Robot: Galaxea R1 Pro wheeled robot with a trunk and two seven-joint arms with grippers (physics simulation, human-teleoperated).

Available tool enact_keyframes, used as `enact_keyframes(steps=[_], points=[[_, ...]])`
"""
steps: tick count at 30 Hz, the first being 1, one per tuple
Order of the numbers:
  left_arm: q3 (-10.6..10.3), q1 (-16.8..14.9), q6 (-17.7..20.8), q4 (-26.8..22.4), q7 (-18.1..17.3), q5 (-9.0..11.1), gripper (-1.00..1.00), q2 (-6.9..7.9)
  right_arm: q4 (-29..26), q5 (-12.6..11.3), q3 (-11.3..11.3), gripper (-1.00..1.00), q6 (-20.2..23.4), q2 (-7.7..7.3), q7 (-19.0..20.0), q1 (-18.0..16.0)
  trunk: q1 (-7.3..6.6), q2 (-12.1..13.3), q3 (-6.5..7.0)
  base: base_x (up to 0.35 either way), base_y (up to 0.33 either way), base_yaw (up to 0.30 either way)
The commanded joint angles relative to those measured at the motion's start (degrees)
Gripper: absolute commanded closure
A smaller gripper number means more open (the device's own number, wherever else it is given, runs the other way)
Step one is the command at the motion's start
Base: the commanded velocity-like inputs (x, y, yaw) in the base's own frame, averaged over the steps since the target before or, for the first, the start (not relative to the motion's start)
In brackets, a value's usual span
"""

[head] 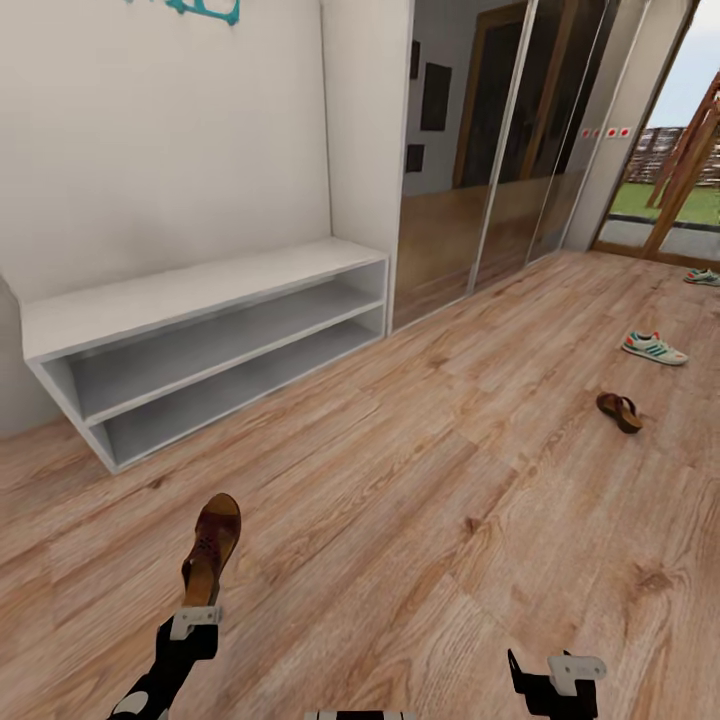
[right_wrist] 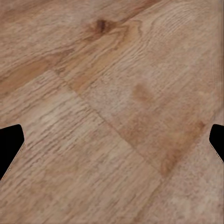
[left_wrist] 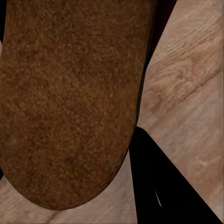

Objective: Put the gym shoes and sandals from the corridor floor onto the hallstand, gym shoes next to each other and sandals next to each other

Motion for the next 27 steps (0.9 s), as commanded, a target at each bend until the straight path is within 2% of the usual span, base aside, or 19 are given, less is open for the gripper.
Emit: enact_keyframes(steps=[1,8,20,27], points=[[0.3,0.0,-0.1,0.1,-0.6,0.1,1.0,-0.01,0.0,0.1,-0.1,-1.0,-0.2,0.02,0.0,0.0,-0.03,0.0,0.28,0.0,0.0,0.0],[0.3,0.0,-0.1,0.0,-0.6,0.1,1.0,-0.01,0.0,0.1,-0.1,-1.0,-0.2,0.0,0.0,0.0,-0.21,0.1,2.45,0.0,0.0,0.0],[0.3,0.0,-0.1,0.0,-0.7,0.1,1.0,0.07,0.0,0.1,-0.1,-1.0,-0.2,0.01,0.0,0.0,-0.21,0.1,3.5,0.003,0.0,0.0],[0.3,0.0,-0.1,0.0,-0.7,0.1,1.0,0.03,0.0,0.0,-0.1,-1.0,-0.2,0.03,0.0,0.0,-0.21,0.1,3.66,0.213,-0.077,0.0]])
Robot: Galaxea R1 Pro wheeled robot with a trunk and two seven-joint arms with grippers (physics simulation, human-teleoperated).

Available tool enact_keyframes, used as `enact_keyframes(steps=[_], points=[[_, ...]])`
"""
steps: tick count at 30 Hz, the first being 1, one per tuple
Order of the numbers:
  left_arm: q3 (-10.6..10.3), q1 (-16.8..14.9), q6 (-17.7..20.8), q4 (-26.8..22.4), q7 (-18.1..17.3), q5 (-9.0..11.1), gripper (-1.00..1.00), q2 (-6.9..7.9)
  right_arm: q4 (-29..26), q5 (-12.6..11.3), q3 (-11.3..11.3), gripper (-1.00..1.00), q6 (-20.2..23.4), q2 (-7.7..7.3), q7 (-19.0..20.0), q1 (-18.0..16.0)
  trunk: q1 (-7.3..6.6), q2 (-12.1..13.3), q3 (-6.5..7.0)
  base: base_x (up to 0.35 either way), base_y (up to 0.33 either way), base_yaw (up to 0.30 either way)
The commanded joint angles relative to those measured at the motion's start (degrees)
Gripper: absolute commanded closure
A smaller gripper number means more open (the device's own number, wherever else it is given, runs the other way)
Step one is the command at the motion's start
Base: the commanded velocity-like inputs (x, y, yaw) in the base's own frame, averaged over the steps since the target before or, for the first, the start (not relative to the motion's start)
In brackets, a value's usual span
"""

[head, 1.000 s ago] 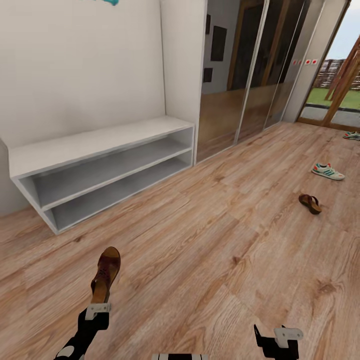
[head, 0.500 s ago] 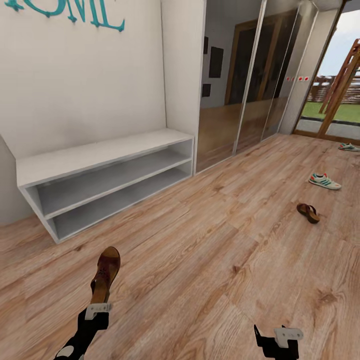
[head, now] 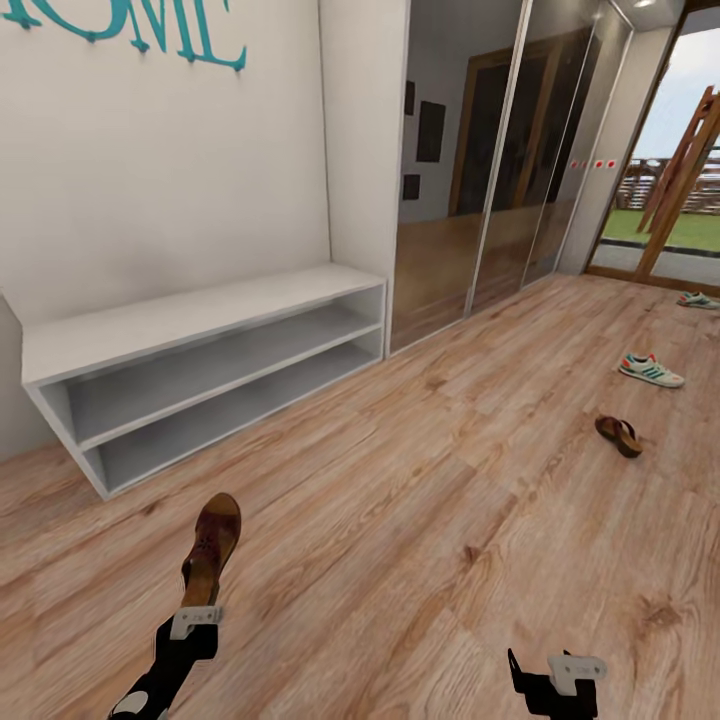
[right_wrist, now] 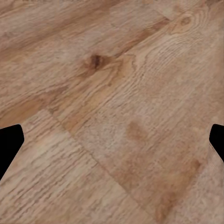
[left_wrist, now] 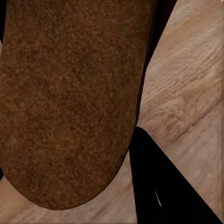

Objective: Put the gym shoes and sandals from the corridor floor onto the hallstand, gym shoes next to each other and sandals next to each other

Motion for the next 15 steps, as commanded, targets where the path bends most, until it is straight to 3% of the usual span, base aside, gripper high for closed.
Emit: enact_keyframes(steps=[1,15], points=[[0.3,0.0,-0.1,0.0,-0.6,0.1,1.0,-0.03,0.0,0.1,-0.1,-1.0,-0.2,0.0,0.0,0.0,0.02,0.0,-0.04,0.282,-0.146,0.0],[0.3,0.0,-0.1,0.0,-0.6,0.1,1.0,-0.06,-0.1,0.1,-0.1,-1.0,-0.3,-0.04,0.1,0.0,0.02,0.0,-0.02,0.298,-0.176,0.0]])
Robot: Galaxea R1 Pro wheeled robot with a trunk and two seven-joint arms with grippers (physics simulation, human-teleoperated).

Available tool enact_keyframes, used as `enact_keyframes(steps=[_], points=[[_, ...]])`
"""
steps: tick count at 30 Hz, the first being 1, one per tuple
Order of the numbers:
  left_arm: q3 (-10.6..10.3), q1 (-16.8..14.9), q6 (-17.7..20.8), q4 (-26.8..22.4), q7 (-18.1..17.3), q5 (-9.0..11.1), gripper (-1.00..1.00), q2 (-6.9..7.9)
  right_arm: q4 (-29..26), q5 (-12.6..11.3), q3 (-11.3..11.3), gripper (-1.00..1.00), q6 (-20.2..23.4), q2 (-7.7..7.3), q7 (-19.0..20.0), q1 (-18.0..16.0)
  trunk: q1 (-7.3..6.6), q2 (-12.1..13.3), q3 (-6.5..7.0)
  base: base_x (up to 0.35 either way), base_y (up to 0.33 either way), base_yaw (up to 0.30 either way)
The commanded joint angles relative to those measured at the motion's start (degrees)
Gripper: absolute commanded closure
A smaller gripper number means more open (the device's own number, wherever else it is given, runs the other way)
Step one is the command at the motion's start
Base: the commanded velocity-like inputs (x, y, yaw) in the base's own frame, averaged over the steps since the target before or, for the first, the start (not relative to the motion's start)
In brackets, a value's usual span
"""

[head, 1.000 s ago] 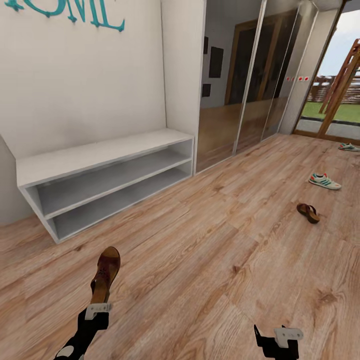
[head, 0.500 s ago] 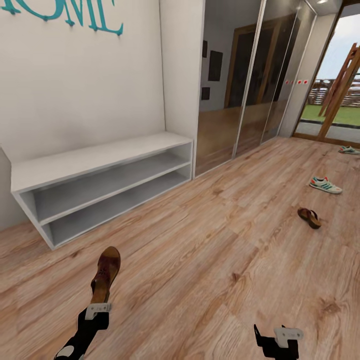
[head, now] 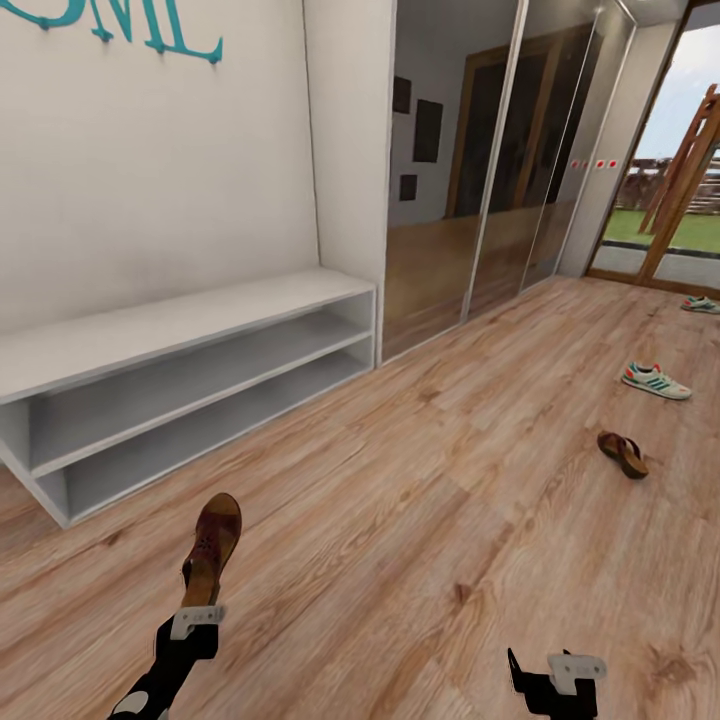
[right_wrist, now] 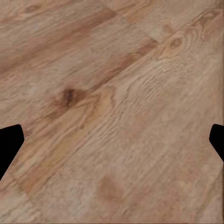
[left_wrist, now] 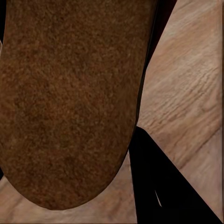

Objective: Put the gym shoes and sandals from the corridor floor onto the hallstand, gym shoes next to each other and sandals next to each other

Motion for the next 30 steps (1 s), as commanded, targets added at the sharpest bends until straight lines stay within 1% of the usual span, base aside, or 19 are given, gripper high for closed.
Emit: enact_keyframes(steps=[1,12,17,26,30], points=[[0.3,0.0,-0.1,0.1,-0.6,0.1,1.0,-0.01,0.1,0.1,-0.1,-1.0,-0.2,0.01,0.0,0.0,0.02,0.0,-0.05,0.303,-0.184,0.0],[0.3,0.0,-0.1,0.1,-0.6,0.1,1.0,-0.08,0.1,0.1,0.0,-1.0,-0.1,0.04,-0.1,-0.1,0.02,0.0,-0.04,0.296,-0.193,-0.01],[0.3,0.0,-0.1,0.1,-0.6,0.1,1.0,-0.09,0.1,0.1,0.0,-1.0,-0.1,0.06,-0.1,0.0,0.02,0.0,0.04,0.285,-0.199,-0.193],[0.3,0.0,-0.1,0.1,-0.6,0.1,1.0,-0.1,0.1,0.1,0.0,-1.0,-0.1,0.1,-0.1,0.0,0.02,0.0,0.26,0.283,-0.2,-0.254],[0.3,0.0,-0.1,0.1,-0.6,0.1,1.0,-0.08,0.1,0.1,0.0,-1.0,-0.1,0.11,-0.1,0.0,0.02,0.0,0.29,0.282,-0.2,-0.12]])
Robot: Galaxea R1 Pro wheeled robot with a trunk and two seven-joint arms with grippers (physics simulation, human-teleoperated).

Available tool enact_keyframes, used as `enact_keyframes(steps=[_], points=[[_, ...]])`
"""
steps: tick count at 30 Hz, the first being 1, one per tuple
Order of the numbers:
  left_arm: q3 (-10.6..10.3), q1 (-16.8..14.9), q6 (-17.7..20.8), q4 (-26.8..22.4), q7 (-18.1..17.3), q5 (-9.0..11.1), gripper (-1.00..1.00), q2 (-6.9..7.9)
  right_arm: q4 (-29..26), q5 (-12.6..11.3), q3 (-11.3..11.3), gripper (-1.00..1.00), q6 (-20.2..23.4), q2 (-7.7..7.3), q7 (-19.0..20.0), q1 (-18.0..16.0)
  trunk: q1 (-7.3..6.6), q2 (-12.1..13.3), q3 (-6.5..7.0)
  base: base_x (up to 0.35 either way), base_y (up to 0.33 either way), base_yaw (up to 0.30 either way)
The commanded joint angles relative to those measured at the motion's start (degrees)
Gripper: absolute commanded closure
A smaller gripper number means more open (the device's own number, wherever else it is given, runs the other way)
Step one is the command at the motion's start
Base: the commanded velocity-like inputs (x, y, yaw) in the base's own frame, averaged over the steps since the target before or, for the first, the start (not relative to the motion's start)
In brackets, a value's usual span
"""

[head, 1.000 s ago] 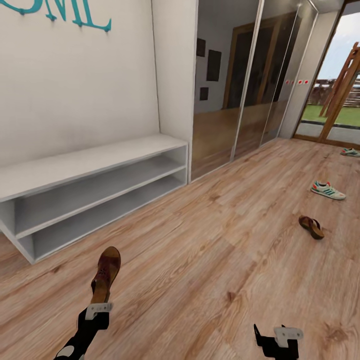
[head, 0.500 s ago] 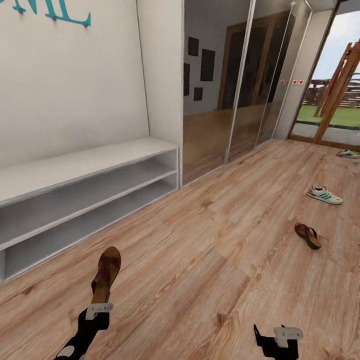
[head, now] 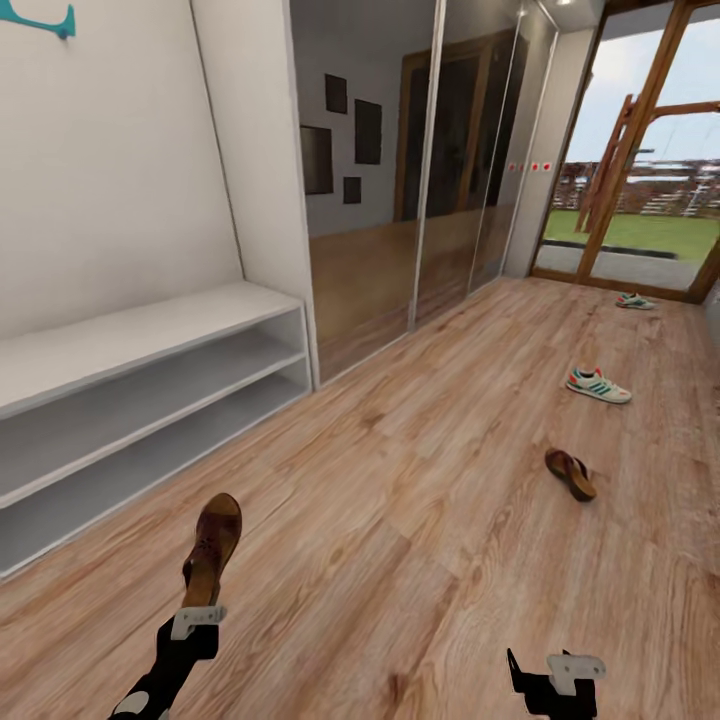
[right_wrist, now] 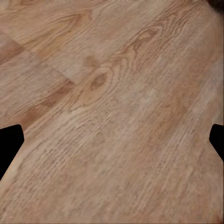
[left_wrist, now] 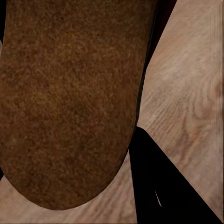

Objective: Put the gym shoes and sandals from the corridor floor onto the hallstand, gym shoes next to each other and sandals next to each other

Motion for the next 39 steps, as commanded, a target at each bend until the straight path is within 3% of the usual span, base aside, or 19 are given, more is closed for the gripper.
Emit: enact_keyframes(steps=[1,24,39], points=[[0.3,0.0,-0.1,0.0,-0.6,0.1,1.0,0.01,0.0,0.1,0.0,-1.0,-0.2,0.01,0.0,0.0,0.02,0.0,-0.04,0.282,-0.199,-0.055],[0.3,0.0,-0.1,0.0,-0.6,0.1,1.0,0.06,0.1,0.1,0.0,-1.0,-0.2,0.01,0.0,0.0,0.02,0.0,-0.03,0.279,-0.2,-0.007],[0.3,0.0,-0.1,0.0,-0.6,0.1,1.0,0.06,0.0,0.1,0.0,-1.0,-0.2,0.01,0.0,-0.1,0.02,0.0,-0.03,0.183,-0.229,-0.035]])
